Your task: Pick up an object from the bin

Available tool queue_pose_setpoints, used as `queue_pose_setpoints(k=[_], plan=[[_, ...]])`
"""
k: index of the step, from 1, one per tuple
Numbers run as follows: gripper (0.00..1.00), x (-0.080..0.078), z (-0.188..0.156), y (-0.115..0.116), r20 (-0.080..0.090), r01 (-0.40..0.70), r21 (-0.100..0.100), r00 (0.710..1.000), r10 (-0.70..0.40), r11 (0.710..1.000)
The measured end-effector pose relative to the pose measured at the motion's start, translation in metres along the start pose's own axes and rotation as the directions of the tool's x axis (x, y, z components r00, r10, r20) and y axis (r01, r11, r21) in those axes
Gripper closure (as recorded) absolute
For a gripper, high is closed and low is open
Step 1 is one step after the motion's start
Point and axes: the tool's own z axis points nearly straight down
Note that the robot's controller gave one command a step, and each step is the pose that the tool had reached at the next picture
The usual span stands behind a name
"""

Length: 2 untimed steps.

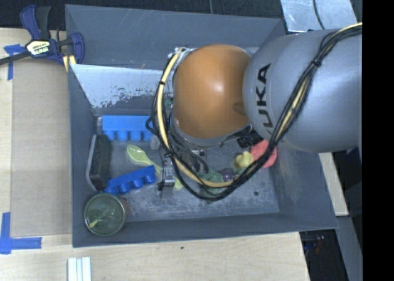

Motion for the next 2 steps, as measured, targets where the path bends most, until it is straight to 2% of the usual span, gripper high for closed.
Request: queue_pose_setpoints(k=[1, 2], plan=[[0.00, -0.002, -0.005, -0.001, 0.008, -0.003, -0.002, 1.000, 0.003, 1.000], [0.00, -0.025, 0.036, 0.009, 0.014, 0.160, -0.001, 0.987, -0.160, 0.987]])
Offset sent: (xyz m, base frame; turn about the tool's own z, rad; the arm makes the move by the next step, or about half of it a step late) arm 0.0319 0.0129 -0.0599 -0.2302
